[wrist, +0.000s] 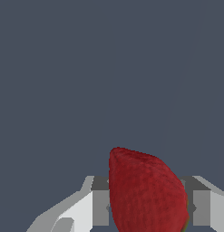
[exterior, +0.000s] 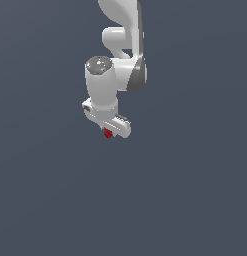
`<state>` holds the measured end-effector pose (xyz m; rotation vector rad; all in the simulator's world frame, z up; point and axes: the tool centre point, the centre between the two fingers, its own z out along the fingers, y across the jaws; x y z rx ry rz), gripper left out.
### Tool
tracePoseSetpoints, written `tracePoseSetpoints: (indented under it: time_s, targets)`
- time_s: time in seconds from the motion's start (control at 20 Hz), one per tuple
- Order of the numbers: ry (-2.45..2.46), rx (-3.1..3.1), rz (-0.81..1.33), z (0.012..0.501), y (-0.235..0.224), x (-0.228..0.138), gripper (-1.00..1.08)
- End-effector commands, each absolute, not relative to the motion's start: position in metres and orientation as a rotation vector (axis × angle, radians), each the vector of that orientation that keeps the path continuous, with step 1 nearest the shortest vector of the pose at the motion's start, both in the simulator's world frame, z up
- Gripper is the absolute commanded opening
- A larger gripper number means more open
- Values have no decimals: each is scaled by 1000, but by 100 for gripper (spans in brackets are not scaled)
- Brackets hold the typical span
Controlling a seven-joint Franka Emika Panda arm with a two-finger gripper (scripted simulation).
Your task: Pick up the object and move it to a goal position.
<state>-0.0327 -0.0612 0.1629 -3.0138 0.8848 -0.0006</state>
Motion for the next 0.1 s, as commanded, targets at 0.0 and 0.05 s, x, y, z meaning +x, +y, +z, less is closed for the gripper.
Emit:
tracePoseSetpoints:
  time_s: [0.0, 0.05]
  targets:
    - [884, -3014, 0, 163, -61, -32, -100]
    - [884, -3014, 0, 163, -61, -32, -100]
